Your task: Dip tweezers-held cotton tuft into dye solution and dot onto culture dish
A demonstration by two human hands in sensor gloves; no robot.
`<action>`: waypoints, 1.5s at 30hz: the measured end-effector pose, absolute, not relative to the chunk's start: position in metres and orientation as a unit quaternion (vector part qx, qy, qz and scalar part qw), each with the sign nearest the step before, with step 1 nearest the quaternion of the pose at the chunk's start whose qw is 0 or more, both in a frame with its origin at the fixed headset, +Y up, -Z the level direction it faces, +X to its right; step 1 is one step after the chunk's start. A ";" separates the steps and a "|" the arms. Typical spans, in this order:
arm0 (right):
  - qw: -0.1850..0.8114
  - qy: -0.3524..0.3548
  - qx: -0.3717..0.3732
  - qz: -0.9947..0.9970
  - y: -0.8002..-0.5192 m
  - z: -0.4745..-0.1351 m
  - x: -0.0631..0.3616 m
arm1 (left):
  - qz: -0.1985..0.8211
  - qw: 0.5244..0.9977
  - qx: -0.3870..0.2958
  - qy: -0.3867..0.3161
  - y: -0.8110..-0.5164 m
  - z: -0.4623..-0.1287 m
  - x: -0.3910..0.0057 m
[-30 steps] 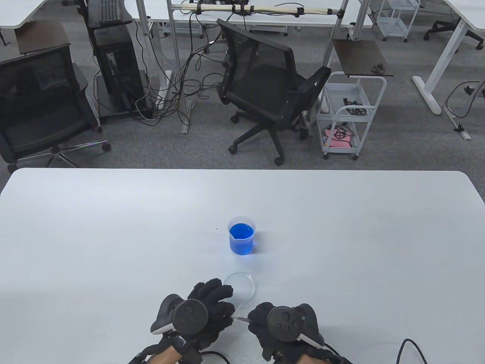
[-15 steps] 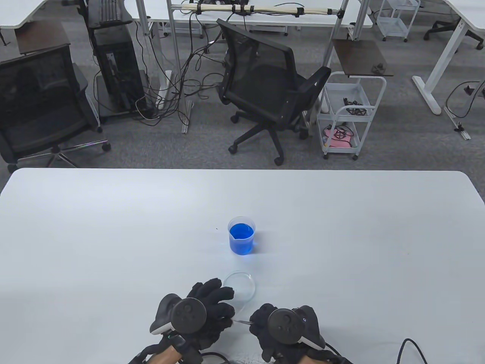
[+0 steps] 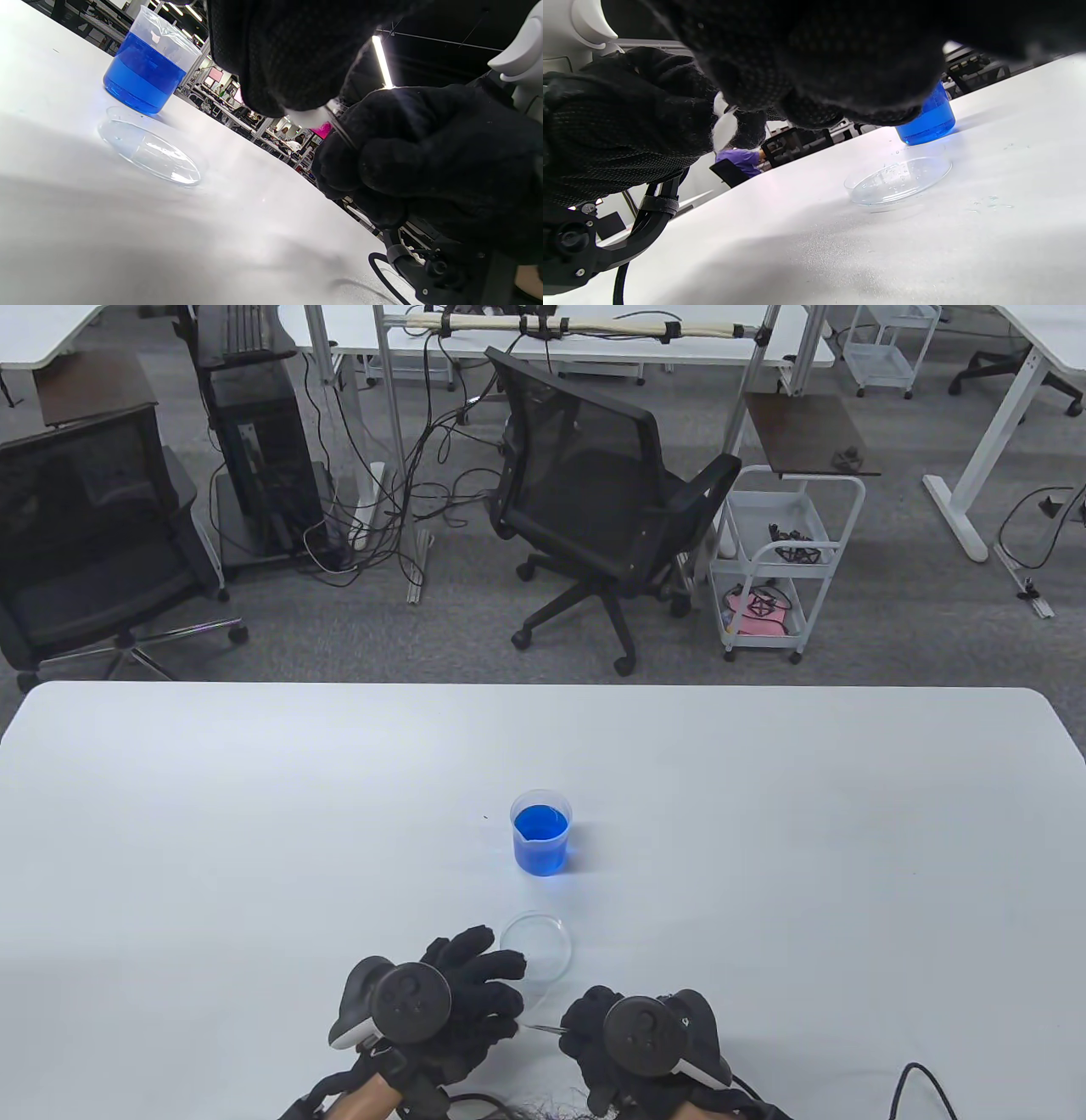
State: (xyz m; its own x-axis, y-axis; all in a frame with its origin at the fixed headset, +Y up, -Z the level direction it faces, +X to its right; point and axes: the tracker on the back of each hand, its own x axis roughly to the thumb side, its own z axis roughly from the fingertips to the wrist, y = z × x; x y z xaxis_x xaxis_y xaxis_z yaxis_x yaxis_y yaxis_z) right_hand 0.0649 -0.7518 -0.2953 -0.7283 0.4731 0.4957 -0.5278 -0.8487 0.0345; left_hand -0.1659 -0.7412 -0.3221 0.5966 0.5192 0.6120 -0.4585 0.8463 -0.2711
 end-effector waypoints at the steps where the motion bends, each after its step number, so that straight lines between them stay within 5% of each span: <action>1: 0.270 -0.056 0.251 0.928 -0.752 -0.295 0.066 | 0.273 0.893 -0.039 -0.357 -0.741 -0.322 -0.167; 10: 0.275 -0.052 0.249 0.927 -0.751 -0.296 0.069 | 0.278 0.895 -0.037 -0.346 -0.740 -0.325 -0.171; 13: 0.262 -0.052 0.235 0.935 -0.754 -0.298 0.079 | 0.254 0.916 0.005 -0.309 -0.735 -0.333 -0.194; 21: 0.263 -0.067 0.223 0.936 -0.753 -0.305 0.086 | 0.277 0.939 -0.013 -0.204 -0.734 -0.353 -0.244; 37: 0.255 -0.061 0.210 0.942 -0.755 -0.312 0.092 | 0.061 0.987 -0.092 -0.120 -0.759 -0.488 -0.246; 45: 0.257 -0.057 0.215 0.941 -0.755 -0.312 0.091 | 0.031 0.989 -0.104 -0.097 -0.768 -0.505 -0.250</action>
